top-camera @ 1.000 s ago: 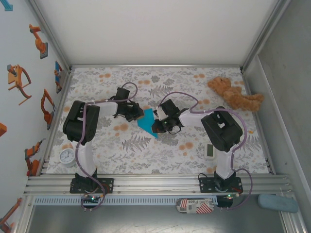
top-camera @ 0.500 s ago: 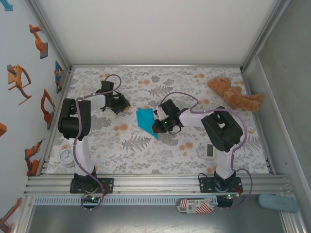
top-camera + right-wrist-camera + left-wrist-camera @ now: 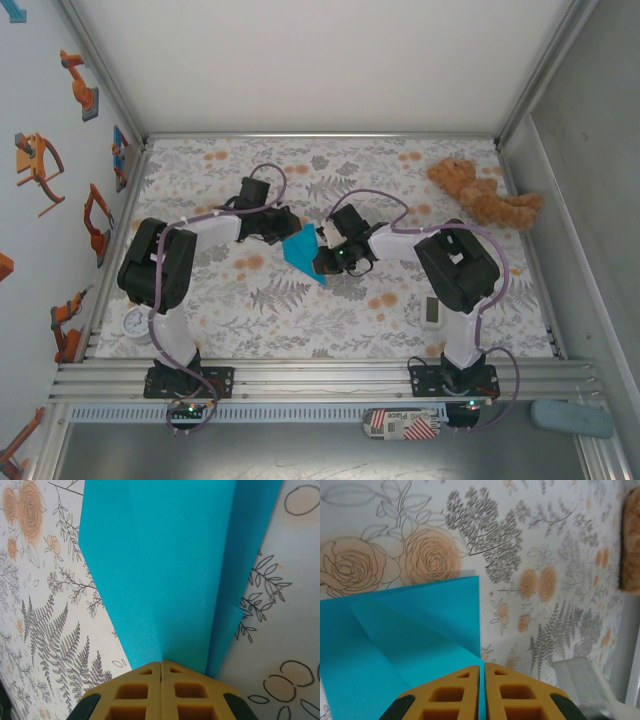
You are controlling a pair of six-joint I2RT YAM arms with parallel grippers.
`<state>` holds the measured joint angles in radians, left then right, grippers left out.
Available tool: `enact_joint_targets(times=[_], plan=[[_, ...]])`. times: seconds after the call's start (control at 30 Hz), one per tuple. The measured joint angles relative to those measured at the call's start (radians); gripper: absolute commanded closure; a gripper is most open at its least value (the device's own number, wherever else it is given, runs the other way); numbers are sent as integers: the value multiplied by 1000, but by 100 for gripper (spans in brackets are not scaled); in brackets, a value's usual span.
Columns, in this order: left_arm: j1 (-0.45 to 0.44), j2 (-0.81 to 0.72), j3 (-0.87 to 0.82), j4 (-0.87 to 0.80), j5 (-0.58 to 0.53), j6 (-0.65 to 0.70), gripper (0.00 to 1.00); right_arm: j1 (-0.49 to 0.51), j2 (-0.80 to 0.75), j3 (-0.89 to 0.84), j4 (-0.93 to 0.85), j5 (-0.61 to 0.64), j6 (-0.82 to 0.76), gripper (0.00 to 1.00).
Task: Fold a paper plane with a square sheet of paper (pick it up from the middle)
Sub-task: Fourth fold the wing at the center of the table.
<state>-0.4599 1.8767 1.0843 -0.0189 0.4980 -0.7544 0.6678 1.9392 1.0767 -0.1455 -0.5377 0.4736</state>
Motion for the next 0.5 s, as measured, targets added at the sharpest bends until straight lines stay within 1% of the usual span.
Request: enact_joint_targets(times=[0.1, 0.23, 0.4, 0.5], plan=[[3, 51, 11, -4, -6, 1, 88, 0, 0, 0, 0, 0, 0, 100], [12, 131, 79, -48, -27, 8, 88, 0, 0, 0, 0, 0, 0, 100], [35, 151, 131, -89, -79, 29, 88, 0, 0, 0, 0, 0, 0, 100], [70, 154, 134, -106, -68, 39, 88, 0, 0, 0, 3, 2, 0, 100]])
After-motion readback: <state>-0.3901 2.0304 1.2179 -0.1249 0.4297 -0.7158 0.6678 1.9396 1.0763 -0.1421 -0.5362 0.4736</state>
